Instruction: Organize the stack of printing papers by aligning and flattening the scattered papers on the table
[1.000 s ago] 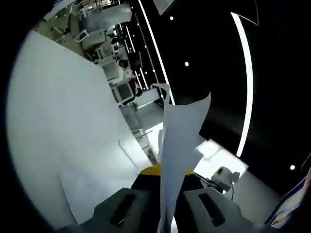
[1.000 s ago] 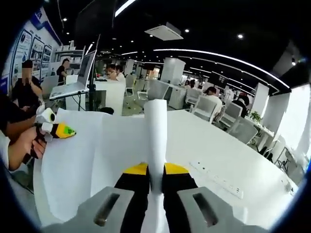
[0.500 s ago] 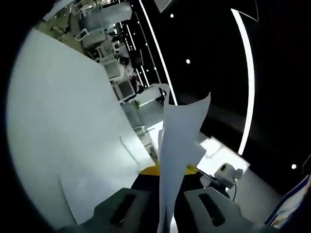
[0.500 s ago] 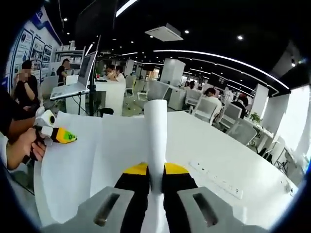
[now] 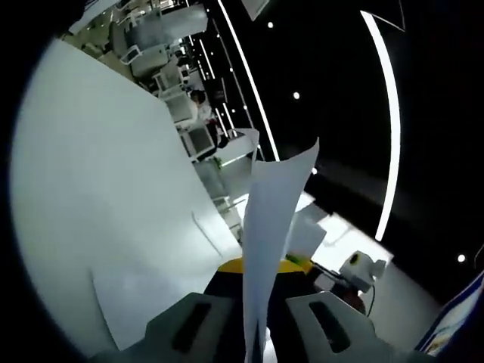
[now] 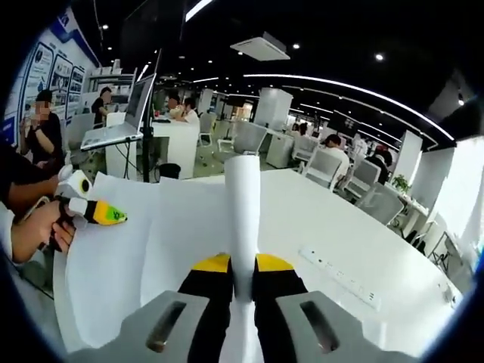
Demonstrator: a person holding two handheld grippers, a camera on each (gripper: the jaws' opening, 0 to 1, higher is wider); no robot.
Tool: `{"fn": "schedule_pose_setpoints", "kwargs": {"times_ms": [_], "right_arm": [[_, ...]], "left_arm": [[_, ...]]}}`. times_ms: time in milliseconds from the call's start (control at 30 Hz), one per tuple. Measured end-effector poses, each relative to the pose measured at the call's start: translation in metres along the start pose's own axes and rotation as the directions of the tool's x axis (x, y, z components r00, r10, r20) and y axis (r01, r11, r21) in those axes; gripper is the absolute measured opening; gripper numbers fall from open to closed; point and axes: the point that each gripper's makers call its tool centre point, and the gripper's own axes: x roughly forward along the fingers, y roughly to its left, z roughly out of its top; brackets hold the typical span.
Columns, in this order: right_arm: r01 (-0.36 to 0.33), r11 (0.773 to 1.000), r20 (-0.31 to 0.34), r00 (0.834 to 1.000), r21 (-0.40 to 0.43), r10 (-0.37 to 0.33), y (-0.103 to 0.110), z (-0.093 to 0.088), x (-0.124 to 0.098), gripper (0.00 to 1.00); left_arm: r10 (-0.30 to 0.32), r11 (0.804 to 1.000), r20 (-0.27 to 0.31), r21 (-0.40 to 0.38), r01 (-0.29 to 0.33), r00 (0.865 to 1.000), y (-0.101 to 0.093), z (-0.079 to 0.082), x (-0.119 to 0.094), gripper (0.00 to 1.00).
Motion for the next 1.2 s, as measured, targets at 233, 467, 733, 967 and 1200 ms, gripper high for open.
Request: {"fn": "schedule_pose_setpoints", "kwargs": {"times_ms": [233, 467, 733, 967, 1200], "right_arm": [[0.006, 1.000, -0.012, 1.000, 0.008, -0.006, -0.002, -0.001, -0.002, 0.06], [-0.002, 1.000, -0.031, 1.000, -0.002, 0.001, 0.003, -0.002, 0.005, 0.06], [-0.007, 1.000, -0.037, 0.999, -0.007, 0.007, 0.002, -0.003, 0.010, 0.06], [0.001, 1.000, -0.055, 0.998, 0.002, -0.001, -0.002, -0.009, 0.015, 0.06], [-0.001, 1.000, -0.075, 0.997, -0.001, 0.000, -0.003, -0.013, 0.018, 0.06]], "left_arm": [[-0.003, 1.000, 0.014, 0.000, 0.003, 1.000, -0.006, 0.000, 0.000, 0.06], [-0.004, 1.000, 0.025, 0.028, 0.003, 1.000, -0.005, -0.002, -0.004, 0.06], [0.000, 1.000, -0.003, 0.027, 0.000, 1.000, -0.002, -0.007, 0.000, 0.06], [-0.006, 1.000, -0.022, 0.022, 0.007, 1.000, -0.005, -0.017, 0.006, 0.06], [-0.006, 1.000, -0.017, 0.007, 0.006, 1.000, -0.003, -0.018, 0.009, 0.06]]}}
